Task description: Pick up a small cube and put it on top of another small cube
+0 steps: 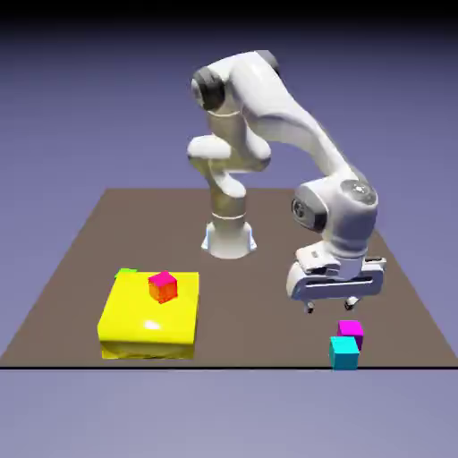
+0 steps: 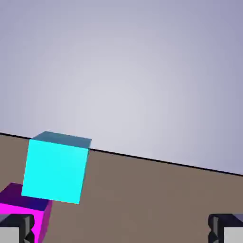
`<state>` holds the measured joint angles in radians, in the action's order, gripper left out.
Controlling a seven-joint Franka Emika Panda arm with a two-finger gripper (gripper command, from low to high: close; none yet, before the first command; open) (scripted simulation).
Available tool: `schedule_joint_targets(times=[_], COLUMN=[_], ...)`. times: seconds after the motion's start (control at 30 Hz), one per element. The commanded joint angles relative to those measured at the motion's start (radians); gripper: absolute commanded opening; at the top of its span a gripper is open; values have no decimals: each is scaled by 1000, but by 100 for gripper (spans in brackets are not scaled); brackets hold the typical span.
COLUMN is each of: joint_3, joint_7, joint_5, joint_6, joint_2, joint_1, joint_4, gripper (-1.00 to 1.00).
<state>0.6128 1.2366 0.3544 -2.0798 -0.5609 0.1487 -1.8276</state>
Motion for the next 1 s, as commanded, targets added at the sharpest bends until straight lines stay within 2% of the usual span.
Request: schedule_joint_targets(times=[0.0,0.5,0.67,0.7,0.83,0.97], joint_3=[20,309,274,274,307,186], joint_7=[16,250,274,274,252,85], joint_5=[11,179,222,222,182,165], joint_6=[31,483,346,346,474,453], joint_2=[-36,-571,-617,-617,-574,-437], joint_1=[5,81,103,103,83,65], joint_4=[32,496,380,380,488,386], gripper=[0,0,0,-100,-100,-100])
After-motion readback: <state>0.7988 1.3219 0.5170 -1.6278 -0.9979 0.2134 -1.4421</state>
